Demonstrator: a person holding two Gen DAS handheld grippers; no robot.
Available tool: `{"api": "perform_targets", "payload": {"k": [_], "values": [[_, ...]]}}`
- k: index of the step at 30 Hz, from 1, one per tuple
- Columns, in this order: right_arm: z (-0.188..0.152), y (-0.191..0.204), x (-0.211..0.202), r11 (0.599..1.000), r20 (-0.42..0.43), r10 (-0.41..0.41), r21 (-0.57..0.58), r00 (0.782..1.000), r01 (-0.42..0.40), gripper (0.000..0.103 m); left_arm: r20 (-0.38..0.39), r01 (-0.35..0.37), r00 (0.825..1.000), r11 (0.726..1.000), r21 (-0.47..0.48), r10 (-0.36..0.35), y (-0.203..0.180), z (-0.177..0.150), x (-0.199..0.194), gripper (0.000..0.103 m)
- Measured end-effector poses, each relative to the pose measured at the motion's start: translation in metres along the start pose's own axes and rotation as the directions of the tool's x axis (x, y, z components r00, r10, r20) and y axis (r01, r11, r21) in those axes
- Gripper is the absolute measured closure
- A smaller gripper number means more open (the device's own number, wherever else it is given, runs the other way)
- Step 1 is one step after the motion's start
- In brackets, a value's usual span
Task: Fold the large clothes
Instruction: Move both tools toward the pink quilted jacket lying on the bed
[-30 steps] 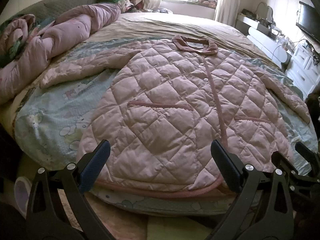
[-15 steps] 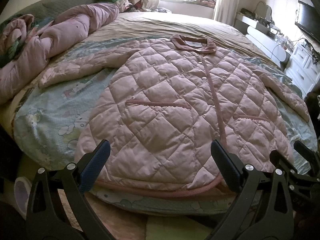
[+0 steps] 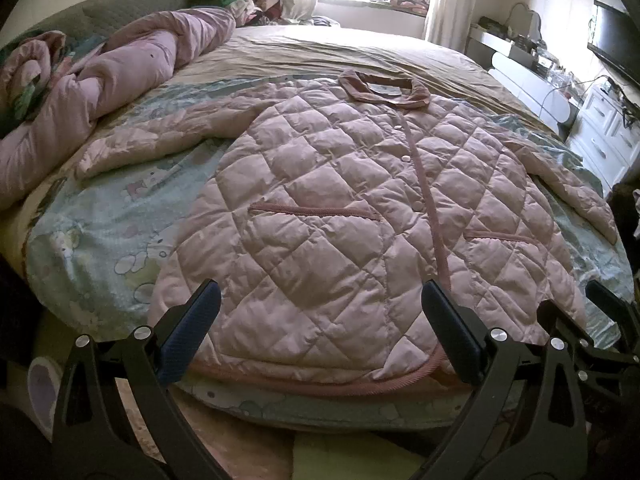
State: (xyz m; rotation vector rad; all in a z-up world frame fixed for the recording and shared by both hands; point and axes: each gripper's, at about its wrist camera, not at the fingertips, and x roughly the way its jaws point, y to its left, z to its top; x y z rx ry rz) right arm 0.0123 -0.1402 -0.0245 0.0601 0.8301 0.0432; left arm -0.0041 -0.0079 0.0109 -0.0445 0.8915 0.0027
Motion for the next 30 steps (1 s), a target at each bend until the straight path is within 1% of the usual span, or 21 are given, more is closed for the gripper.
{"api": "perform_targets", "payload": {"k": [11,21,25,30], "values": [[0.002,0.002,0.002,1.0,-0.005,0.006,0.001,1.0,-0.006,0.004,-0.001,-0.004,1.0,1.0,-0.001,0.004,-0.001,0.001,0.002,0.009],[0.008,0.004,0.011,1.0,-0.016,0.011,-0.006,1.0,-0.011,0.004,-0.012,-0.008,1.0,1.0,0.0,0.008,0.001,0.01,0.018,0.009],[0.012,0.002,0.016,1.0,-0.019,0.008,-0.004,1.0,-0.008,0.004,-0.014,-0.01,1.0,1.0,0.004,0.01,0.001,0.014,0.023,0.009],[0.026,-0.005,0.026,1.0,-0.022,0.005,0.003,1.0,-0.005,0.004,-0.028,-0.005,1.0,1.0,0.006,0.005,-0.001,0.025,0.034,0.009]]}}
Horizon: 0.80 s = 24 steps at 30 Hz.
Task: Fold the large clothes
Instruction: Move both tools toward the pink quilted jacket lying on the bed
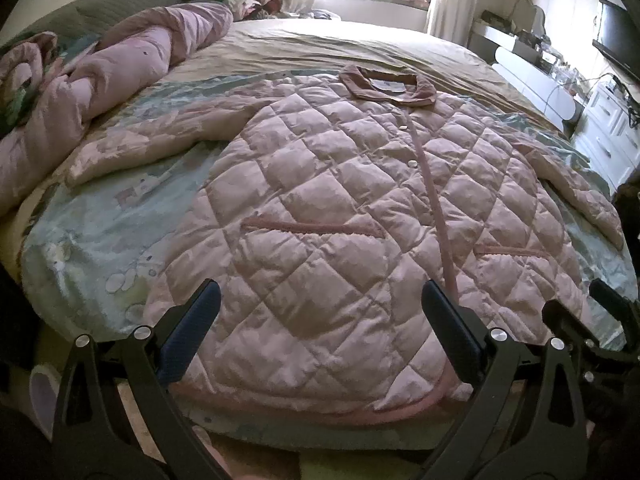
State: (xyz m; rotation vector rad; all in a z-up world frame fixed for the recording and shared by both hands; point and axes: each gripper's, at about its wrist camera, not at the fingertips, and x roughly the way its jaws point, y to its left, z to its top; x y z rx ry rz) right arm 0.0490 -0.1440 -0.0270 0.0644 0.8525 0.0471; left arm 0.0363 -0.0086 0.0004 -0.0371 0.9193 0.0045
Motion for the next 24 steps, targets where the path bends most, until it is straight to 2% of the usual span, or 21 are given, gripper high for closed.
{"api": "perform_targets", "payload": {"k": [14,24], "values": [[0.044,-0.013,0.023,1.0,0.02,-0.011,0.004,1.0,0.011,0.004,0.011,0.03,0.999,0.999,0.015,-0.031,-0.011,0.049,0.021,0.009],[0.079,-0.024,0.039,1.0,0.043,-0.019,0.01,0.999,0.019,0.004,0.022,0.019,1.0,0.999,0.028,-0.019,-0.014,0.084,0.039,0.009]]}}
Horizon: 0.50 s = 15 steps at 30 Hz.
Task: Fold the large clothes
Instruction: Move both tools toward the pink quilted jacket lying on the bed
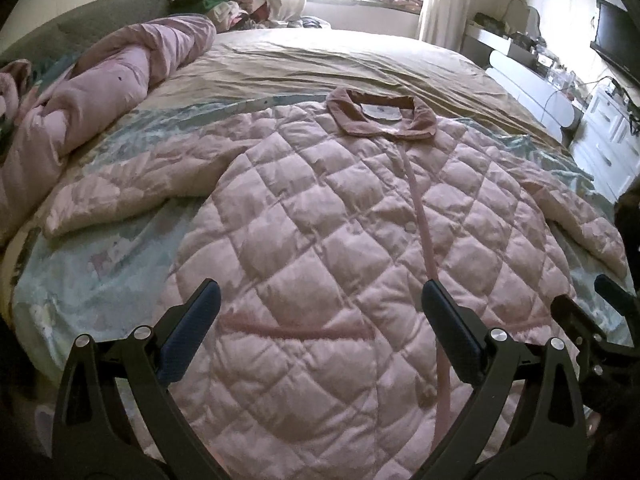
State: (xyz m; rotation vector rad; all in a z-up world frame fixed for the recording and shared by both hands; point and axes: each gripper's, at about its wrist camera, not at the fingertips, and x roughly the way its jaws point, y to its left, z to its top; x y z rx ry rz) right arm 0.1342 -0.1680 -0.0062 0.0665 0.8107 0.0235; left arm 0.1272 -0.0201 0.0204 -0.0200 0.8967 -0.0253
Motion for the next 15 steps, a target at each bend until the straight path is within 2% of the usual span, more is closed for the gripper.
{"api": "perform_targets", "payload": {"k": [15], "values": [[0.054,-0.028,0.031,0.999,-0.003,-0.029,0.042,1.0,0.029,0.004,-0.006,0.015,1.0,0.998,0.053,-0.015,-0.028,0.057,0.029,0.009]]}}
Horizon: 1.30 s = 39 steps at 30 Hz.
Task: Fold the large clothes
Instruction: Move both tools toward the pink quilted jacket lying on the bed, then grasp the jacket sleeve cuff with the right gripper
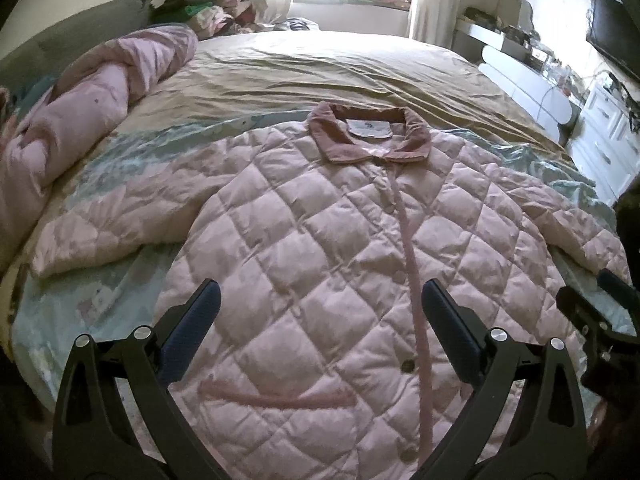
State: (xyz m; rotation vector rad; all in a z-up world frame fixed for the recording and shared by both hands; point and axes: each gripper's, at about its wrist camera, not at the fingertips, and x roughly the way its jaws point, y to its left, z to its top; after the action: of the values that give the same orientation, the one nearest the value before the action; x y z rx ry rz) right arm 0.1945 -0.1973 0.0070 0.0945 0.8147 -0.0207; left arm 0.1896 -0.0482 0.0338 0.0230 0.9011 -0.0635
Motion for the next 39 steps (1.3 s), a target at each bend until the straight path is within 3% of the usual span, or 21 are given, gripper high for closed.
{"api": "perform_targets", "payload": {"k": [12,27,34,39], "values": [[0.033,-0.046,0.025,0.993,0.006,-0.099,0.063,0.995,0.099,0.004,0.024,0.024,0.999,0.998,0.062,-0.026,-0.037,0.047,0.026,0.009],[0.04,-0.119,0.056,0.953,-0.044,-0.229,0.194,0.973,0.233,0.004,0.005,0.029,1.0,0.996,0.088,-0.029,-0.063,0.069,0.069,0.009],[0.03,-0.173,0.073,0.894,-0.101,-0.318,0.301,0.943,0.333,0.004,-0.008,0.028,1.0,0.997,0.078,-0.027,-0.068,0.077,0.093,0.009],[0.011,-0.235,0.083,0.79,-0.175,-0.374,0.455,0.911,0.412,0.004,-0.005,0.039,0.999,0.997,0.067,-0.039,-0.065,0.08,0.1,0.009]]}}
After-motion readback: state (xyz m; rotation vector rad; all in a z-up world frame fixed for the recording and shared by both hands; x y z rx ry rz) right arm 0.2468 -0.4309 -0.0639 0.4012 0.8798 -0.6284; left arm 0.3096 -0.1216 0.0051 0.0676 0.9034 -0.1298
